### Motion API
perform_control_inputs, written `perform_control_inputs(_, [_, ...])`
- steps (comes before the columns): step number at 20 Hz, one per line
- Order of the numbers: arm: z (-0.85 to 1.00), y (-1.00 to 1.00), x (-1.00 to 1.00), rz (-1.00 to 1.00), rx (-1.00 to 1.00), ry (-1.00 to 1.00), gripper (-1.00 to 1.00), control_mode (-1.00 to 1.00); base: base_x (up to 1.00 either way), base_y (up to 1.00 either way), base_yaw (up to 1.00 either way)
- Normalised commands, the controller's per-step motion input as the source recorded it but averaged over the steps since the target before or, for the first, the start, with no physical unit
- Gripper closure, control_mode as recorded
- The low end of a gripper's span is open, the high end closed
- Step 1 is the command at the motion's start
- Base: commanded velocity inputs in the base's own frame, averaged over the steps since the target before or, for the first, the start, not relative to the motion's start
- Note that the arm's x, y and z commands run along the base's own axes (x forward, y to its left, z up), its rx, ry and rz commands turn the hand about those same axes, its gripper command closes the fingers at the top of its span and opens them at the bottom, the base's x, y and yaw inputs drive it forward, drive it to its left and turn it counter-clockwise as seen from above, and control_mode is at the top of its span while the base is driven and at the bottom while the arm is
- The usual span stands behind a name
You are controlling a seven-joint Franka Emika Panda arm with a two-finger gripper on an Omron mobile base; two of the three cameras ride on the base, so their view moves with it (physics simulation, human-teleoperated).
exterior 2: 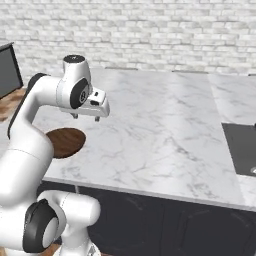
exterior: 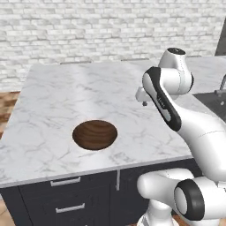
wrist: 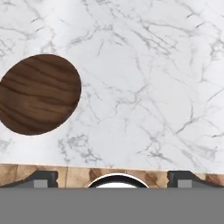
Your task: Place the two vegetables and bowl onto the tray for setting up a vegetable dip station.
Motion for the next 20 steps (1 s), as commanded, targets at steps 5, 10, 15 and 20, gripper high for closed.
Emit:
perform_control_inputs(5, [0.0, 0.0, 0.0, 0.0, 0.0, 0.0, -1.0, 1.0, 0.18, 0.65, 0.0])
perform_control_inputs(10, [0.0, 0.0, 0.0, 0.0, 0.0, 0.0, -1.0, 1.0, 0.16, 0.62, 0.0])
perform_control_inputs(15, [0.0, 0.0, 0.0, 0.0, 0.0, 0.0, -1.0, 1.0, 0.2, 0.49, 0.0])
perform_control_inputs(20, [-0.1, 0.02, 0.0, 0.0, -0.14, 0.02, -1.0, -1.0, 0.0, 0.0, 0.0])
